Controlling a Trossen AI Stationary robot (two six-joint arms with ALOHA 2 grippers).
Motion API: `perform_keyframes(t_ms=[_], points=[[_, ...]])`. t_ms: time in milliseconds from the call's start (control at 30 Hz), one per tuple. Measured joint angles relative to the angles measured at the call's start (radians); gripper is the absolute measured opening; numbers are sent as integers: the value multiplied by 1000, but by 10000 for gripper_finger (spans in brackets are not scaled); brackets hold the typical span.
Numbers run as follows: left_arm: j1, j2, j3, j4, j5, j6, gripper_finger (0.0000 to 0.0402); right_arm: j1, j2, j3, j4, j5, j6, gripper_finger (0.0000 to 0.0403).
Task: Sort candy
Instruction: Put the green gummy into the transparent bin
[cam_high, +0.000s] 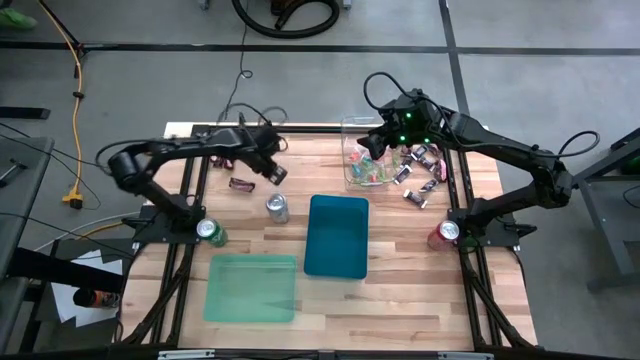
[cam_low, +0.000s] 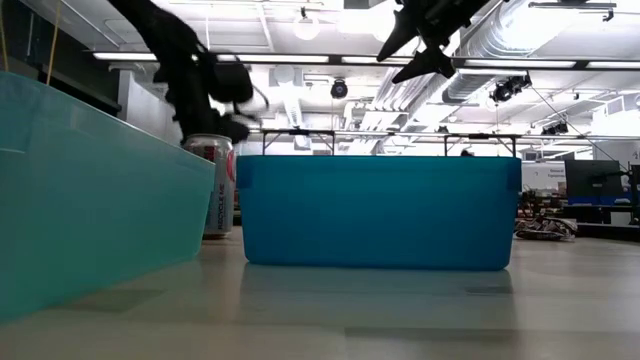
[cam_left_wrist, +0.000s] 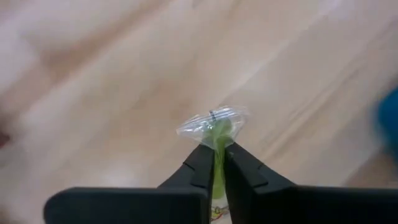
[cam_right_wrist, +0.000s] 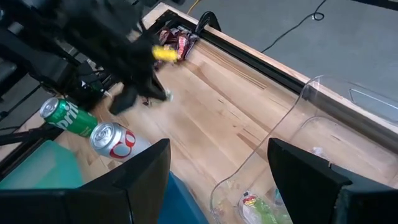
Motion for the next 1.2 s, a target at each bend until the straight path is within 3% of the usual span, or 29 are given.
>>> perform_keyframes(t_ms=[200,367,733,1200], points=[[-16,-190,1,200,54,-122,1,0,0,0,-41,3,-64,264],[-61,-224,69,269,46,-196,0,0,0,0,-76,50,-123,264],[-206,-43,326,266,-47,-142,0,-49,-77,0,-66,58,-197,264],[-279,223,502,531,27,-124,0,-73,-173,0,-20,59,-196,264]])
